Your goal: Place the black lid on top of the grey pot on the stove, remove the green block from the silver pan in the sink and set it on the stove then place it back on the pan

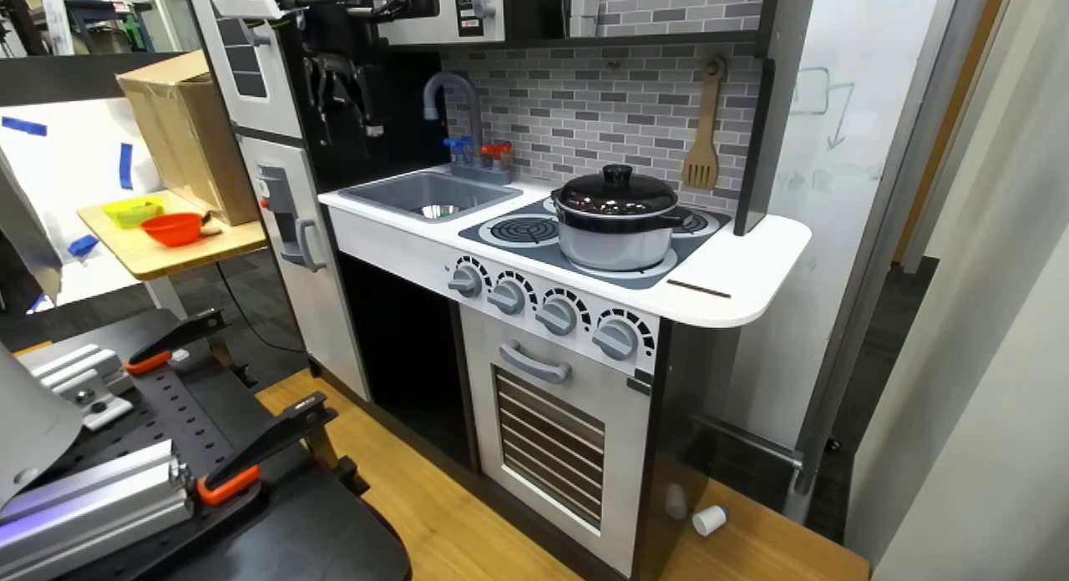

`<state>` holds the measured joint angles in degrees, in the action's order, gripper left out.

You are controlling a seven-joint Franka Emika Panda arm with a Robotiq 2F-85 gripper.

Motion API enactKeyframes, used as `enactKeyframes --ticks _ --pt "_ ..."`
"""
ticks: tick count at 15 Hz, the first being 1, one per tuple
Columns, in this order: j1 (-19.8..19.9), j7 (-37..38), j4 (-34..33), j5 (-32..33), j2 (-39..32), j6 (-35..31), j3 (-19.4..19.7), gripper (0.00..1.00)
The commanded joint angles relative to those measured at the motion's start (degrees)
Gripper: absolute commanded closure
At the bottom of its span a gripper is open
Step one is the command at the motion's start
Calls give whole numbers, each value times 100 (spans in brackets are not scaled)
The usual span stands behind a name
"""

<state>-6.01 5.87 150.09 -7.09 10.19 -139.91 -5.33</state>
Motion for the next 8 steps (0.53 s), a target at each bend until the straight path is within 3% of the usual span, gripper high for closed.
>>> enactKeyframes --ticks 1,4,6,8 --pt "5 -2 -1 -25 17 11 -7 0" --pt "27 46 -8 82 -15 -27 -27 0" --pt "123 215 -3 558 -167 -324 -79 0" --pt "340 814 -24 1597 -376 -868 -154 0"
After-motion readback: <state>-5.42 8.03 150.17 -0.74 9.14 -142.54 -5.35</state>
